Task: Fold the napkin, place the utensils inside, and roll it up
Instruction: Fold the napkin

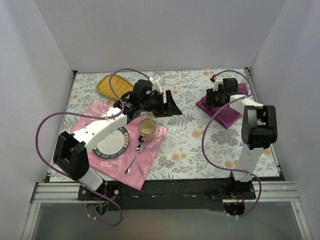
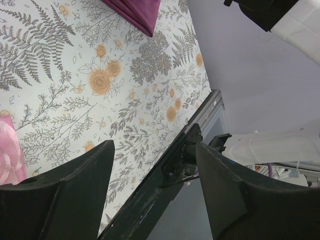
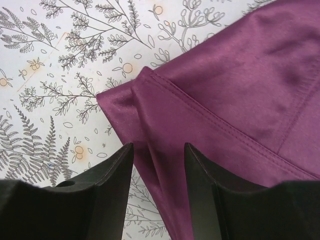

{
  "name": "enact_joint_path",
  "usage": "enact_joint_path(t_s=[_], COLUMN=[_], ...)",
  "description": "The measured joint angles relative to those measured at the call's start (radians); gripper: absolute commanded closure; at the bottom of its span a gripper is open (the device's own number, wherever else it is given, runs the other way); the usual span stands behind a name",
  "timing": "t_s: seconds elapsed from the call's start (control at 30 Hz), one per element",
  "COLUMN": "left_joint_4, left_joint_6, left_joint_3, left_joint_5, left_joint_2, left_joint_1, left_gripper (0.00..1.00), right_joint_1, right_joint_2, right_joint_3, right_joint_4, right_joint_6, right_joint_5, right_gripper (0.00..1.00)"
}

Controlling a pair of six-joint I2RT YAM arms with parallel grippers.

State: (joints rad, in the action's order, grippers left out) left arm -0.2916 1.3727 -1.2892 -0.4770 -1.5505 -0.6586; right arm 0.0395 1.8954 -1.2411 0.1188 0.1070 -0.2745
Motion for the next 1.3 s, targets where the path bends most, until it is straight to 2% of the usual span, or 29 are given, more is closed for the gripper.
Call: enact_joint_path(t_s=[0.1,0.33,0.6,0.87,1.3], left_joint_4=[0.000,0.000,0.000,0.000,0.000], left_joint_6=[0.000,0.000,0.000,0.000,0.000], left_joint_3=[0.000,0.000,0.000,0.000,0.000], left_joint_5=[0.000,-0.001,-0.001,-0.001,-0.002], left_joint_2=[0.000,0.000,0.000,0.000,0.000], left_joint_1=[0.000,0.000,0.000,0.000,0.000], left_gripper=[0.35,0.36,0.36,0.36,0.36], right_joint_1=[0.014,0.015,0.038,0.046,0.046], right_joint_2=[0.026,0.039,0.083,0.101,0.104], right_joint_3=[-0.015,-0.066,-0.077,-0.101,-0.113], right_joint_4=[0.006,0.005,0.007,0.014,0.043], right_joint_6=[0.032,0.082,0.108,0.111,0.109], right_joint_5=[-0.009,-0.022,-0.045,-0.067,-0.097], right_gripper=[0.48,0.57,0.57,0.83,0.85])
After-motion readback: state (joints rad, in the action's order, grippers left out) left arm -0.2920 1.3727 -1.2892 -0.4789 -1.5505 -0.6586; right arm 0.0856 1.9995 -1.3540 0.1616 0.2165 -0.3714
